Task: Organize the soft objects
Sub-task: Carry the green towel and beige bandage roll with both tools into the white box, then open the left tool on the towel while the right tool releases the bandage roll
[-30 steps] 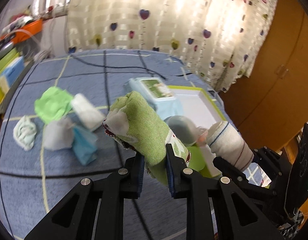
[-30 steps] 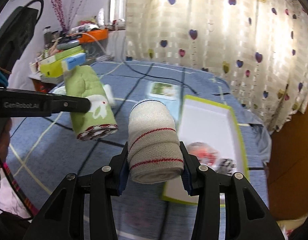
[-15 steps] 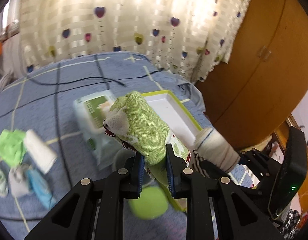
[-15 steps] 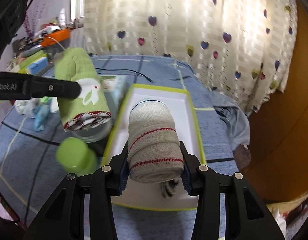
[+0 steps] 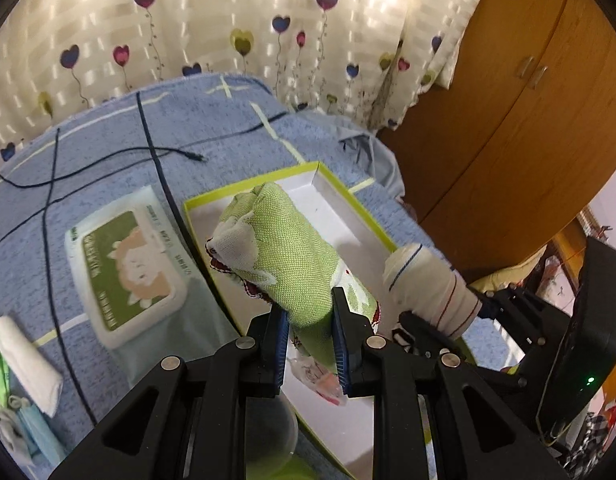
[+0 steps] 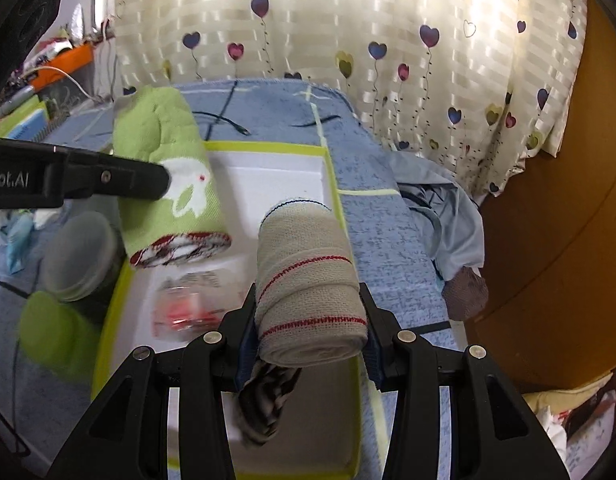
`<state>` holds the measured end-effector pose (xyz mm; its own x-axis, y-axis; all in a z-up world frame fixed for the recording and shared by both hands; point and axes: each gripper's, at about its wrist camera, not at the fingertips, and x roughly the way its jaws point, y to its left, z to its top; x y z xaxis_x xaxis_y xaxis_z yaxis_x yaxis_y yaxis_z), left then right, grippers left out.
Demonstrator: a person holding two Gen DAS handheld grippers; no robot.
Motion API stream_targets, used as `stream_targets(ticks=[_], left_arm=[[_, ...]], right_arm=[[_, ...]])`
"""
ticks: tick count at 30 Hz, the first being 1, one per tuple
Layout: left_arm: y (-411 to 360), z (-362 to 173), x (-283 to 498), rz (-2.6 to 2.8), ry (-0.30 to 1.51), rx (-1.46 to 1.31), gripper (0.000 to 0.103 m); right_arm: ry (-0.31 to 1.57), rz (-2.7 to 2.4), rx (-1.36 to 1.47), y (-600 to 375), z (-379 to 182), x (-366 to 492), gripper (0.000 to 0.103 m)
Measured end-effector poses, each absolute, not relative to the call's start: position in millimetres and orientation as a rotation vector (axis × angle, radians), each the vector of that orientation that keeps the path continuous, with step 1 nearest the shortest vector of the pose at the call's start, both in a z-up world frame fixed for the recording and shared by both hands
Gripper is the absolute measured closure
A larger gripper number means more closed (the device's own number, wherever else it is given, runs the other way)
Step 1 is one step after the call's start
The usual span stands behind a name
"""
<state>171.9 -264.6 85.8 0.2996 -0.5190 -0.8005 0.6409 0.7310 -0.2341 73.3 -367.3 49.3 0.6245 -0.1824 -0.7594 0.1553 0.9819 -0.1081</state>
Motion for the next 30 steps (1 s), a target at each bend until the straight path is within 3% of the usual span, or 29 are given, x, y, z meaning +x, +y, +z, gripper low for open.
stream_targets(ticks=[13, 20, 30], left_arm=[[-282.2, 63.7, 184.8, -0.757, 1.056, 0.178, 0.082], [-283.5, 68.2, 183.9, -0.758, 1.037, 0.174, 0.076], [-277.9, 78.4, 172.1, -0.756, 1.013, 0.175, 0.072]], right_arm=[[0.913, -0.185, -0.064, -371.0, 34.8, 87.0, 0.057], [0.868, -0.168, -0.065, -369.6, 43.8, 85.0, 0.041], [0.848, -0.184, -0.063, -365.5, 52.6, 79.7, 0.040]])
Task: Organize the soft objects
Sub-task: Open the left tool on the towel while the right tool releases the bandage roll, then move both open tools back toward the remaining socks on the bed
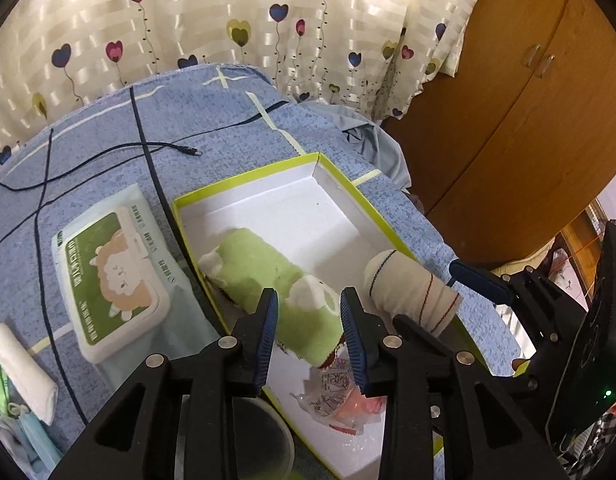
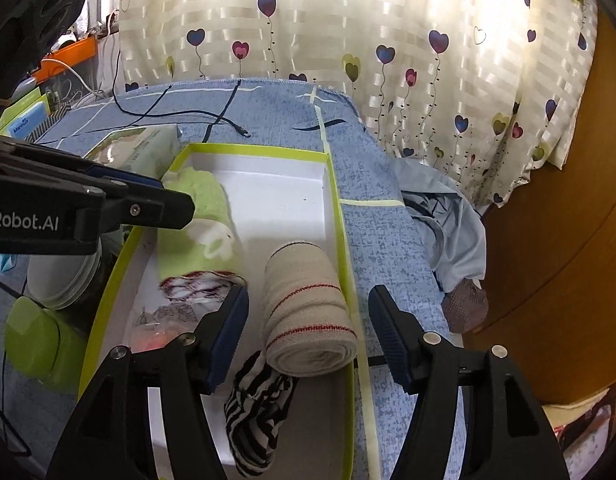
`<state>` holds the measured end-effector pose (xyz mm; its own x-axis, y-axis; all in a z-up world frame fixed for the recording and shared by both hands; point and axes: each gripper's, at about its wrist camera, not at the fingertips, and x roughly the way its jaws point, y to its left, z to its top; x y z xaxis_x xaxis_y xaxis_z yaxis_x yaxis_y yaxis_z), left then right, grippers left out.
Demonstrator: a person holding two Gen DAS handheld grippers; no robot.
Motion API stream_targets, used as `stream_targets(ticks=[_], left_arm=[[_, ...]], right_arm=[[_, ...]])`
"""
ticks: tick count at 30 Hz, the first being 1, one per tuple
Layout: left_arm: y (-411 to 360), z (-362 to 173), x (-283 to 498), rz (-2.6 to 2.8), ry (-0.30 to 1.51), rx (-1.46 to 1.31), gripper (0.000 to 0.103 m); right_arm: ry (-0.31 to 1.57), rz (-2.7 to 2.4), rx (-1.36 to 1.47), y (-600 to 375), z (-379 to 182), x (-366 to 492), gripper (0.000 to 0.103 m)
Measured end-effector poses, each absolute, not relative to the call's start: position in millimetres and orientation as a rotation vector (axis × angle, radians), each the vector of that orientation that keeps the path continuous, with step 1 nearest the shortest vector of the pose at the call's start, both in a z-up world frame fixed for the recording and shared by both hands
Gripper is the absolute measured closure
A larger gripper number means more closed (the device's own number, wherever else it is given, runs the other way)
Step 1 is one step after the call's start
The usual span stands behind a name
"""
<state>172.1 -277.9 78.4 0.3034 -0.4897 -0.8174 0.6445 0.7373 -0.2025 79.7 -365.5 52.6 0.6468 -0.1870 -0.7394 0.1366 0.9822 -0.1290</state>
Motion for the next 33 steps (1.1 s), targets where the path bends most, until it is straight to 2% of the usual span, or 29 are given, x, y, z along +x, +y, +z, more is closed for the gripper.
stream_targets(ticks=[6, 19, 33], left_arm=[[-264.5, 90.8, 156.1, -0.728, 0.963, 0.182, 0.068], [-195.9, 119.9, 111.1, -0.580, 0.817, 0.150, 0.068], [-118.7, 118.6, 87.0, -0.392, 0.758, 0.092, 0.068]], right_arm=[[0.826, -0.193, -0.054, -359.9, 61.4, 69.4, 0.040], [0.741, -0.146, -0.011, -330.4, 86.0, 44.0, 0.040], [0.677, -0.020, -0.035, -275.7, 100.9, 36.9, 0.040]])
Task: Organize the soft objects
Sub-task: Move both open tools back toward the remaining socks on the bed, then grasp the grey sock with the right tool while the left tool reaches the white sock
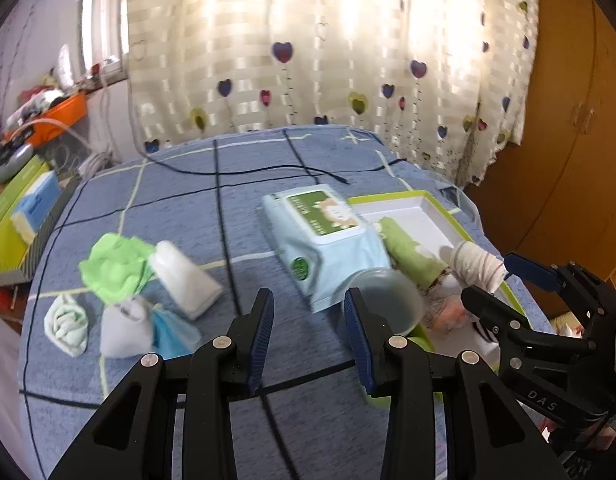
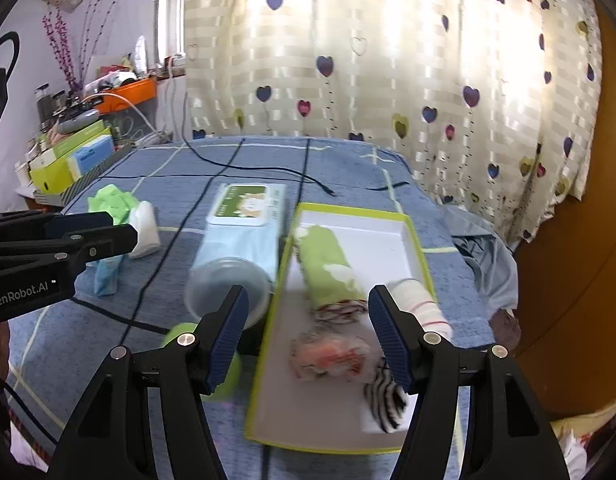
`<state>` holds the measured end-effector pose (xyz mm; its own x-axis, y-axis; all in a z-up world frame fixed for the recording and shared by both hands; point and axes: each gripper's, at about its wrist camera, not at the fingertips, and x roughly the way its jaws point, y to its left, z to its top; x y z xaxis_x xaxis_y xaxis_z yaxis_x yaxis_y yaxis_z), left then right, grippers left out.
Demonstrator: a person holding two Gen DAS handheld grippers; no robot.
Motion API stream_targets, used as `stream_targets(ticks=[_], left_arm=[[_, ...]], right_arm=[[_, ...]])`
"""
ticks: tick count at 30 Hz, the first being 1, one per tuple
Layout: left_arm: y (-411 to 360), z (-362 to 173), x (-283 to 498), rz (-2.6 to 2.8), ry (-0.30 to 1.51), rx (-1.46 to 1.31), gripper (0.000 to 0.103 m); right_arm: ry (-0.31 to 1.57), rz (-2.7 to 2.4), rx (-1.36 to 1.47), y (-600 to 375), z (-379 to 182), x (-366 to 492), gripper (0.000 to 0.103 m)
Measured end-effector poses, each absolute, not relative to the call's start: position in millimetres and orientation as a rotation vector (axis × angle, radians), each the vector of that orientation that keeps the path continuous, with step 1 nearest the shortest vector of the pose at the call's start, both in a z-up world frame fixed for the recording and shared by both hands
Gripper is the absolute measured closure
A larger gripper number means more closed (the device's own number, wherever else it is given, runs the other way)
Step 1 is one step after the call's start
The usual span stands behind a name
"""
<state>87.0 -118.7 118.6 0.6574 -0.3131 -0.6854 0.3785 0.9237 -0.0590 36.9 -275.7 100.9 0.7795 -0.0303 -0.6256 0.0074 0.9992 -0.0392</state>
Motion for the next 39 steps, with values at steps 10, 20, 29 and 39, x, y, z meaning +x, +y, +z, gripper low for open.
stream_targets(ticks=[10, 20, 29, 39], left_arm=[[-42.9, 103.1, 82.9, -0.261, 0.755, 0.018, 0.068], [45.9, 84.2, 98.3, -0.107, 0.774, -0.052, 0.068], [73.6, 70.6, 109.2, -0.060, 0.789, -0.067, 0.068], [91.6, 53.5, 121.8, -0.020, 0.800, -0.052, 0.067]], right_arm=[[0.659, 0.137, -0.073, -217.6, 103.4, 46.4, 0.040], [0.696, 0.251, -0.120, -163.6, 89.7, 70.3, 0.040], [0.727, 0.307, -0.137, -131.5, 76.4, 91.1, 0.040], [0.743, 0.411, -0.107, -94.6, 64.5, 118.2, 0.040]])
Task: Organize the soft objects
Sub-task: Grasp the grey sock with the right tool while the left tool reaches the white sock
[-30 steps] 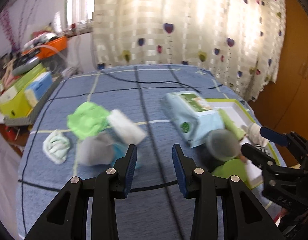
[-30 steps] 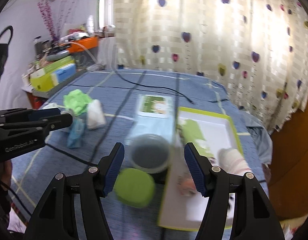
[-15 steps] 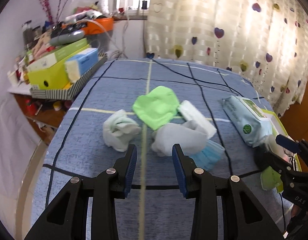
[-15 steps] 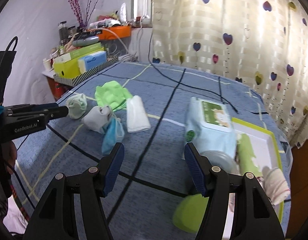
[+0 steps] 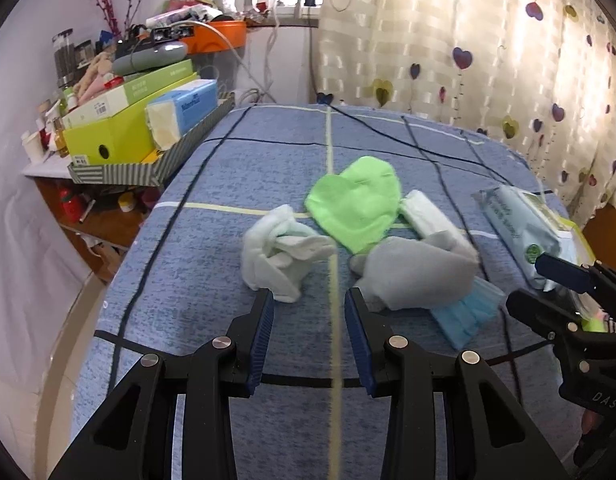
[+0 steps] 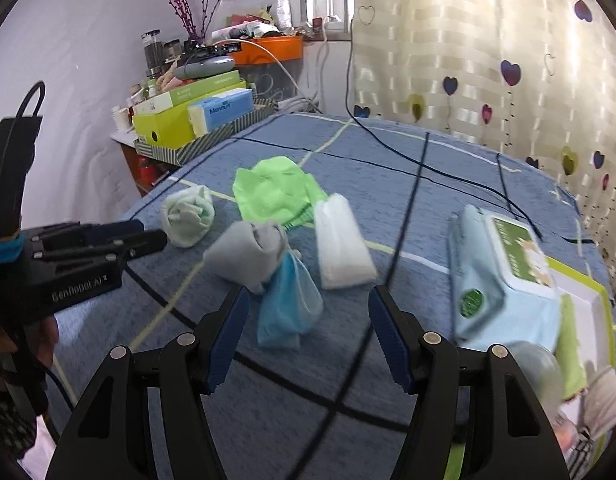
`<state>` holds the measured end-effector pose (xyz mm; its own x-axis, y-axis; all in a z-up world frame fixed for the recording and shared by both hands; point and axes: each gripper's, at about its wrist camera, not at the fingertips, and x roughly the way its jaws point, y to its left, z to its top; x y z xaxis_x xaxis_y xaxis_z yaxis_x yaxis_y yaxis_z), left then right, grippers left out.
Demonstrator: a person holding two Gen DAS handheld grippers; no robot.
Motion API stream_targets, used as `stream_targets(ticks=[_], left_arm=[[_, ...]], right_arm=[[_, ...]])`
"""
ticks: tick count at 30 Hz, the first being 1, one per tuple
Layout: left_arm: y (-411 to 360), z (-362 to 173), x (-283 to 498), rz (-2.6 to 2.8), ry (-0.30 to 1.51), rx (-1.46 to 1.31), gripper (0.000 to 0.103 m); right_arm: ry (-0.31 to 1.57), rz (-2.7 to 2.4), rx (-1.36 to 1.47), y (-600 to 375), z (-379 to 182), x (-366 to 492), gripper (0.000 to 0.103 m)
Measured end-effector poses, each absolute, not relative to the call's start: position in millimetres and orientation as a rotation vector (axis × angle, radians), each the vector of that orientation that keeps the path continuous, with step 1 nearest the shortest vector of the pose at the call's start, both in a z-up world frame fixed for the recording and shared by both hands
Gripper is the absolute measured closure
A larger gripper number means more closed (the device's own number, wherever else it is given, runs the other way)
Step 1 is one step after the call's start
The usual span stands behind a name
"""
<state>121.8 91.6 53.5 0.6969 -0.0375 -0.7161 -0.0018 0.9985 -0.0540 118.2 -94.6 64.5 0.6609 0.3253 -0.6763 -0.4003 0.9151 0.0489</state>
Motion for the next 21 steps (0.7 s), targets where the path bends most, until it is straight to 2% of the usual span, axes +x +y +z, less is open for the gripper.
stream_targets(ticks=[21], left_arm=[[131.0, 39.9, 156.5, 0.000, 0.803, -0.085, 0.062]], right_arm=[[0.791, 0.486, -0.199, -23.2, 34.0, 169.5, 0.040]])
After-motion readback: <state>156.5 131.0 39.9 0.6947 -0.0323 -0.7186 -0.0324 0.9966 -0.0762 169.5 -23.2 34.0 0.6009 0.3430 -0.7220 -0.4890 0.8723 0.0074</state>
